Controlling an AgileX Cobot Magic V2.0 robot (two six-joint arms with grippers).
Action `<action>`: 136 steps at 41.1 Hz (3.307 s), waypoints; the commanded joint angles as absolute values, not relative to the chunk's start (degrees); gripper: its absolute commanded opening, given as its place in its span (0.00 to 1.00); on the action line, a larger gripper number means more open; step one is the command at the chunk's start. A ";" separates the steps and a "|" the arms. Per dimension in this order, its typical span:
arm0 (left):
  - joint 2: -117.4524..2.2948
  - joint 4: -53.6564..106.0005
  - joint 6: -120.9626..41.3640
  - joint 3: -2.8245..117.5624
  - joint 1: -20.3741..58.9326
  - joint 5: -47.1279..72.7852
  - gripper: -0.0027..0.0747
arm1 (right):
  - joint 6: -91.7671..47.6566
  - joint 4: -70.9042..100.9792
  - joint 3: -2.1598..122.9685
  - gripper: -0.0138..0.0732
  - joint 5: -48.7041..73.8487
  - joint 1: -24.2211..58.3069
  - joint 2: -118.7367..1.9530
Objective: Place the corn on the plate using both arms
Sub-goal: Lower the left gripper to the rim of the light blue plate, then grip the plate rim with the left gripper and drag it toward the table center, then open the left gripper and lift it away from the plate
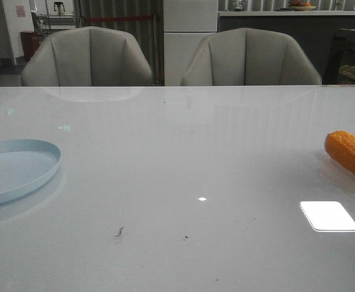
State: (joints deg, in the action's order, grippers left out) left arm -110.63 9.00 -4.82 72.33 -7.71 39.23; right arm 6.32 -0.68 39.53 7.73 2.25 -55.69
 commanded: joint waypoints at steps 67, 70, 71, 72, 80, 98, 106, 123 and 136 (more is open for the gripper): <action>-109.82 36.87 -16.62 89.12 12.06 49.68 0.16 | 6.16 -1.16 41.73 0.69 3.52 2.19 -55.19; -110.05 36.87 -16.16 89.12 14.28 49.56 0.16 | 6.16 -1.16 41.73 0.69 3.52 2.19 -55.19; -110.29 36.87 -16.16 89.12 15.09 49.56 0.16 | 6.16 -1.16 41.73 0.69 3.52 2.19 -55.19; -110.44 36.87 -16.03 89.12 15.71 49.56 0.16 | 6.16 -1.16 41.73 0.69 3.52 2.19 -55.19; -113.84 36.57 -13.53 89.12 19.51 49.56 0.16 | 6.16 -1.16 41.73 0.69 3.52 2.19 -55.19; -115.53 36.19 -13.64 89.12 20.68 46.83 0.24 | 6.16 -1.16 41.67 0.69 3.51 2.19 -55.19; -115.53 31.92 -13.64 89.12 20.68 46.94 0.48 | 6.16 -1.16 41.67 0.69 3.51 2.19 -55.19; -115.53 31.35 -18.75 93.21 20.34 48.55 0.56 | 6.16 -1.16 41.67 0.69 2.20 2.19 -55.19; -114.08 26.70 -20.52 106.17 17.02 49.47 0.56 | 6.16 -1.16 41.67 0.69 1.75 2.19 -55.19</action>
State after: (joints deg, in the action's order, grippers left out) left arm -118.80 26.73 -20.65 101.99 18.36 51.84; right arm 6.32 -0.68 39.53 6.96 2.25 -55.69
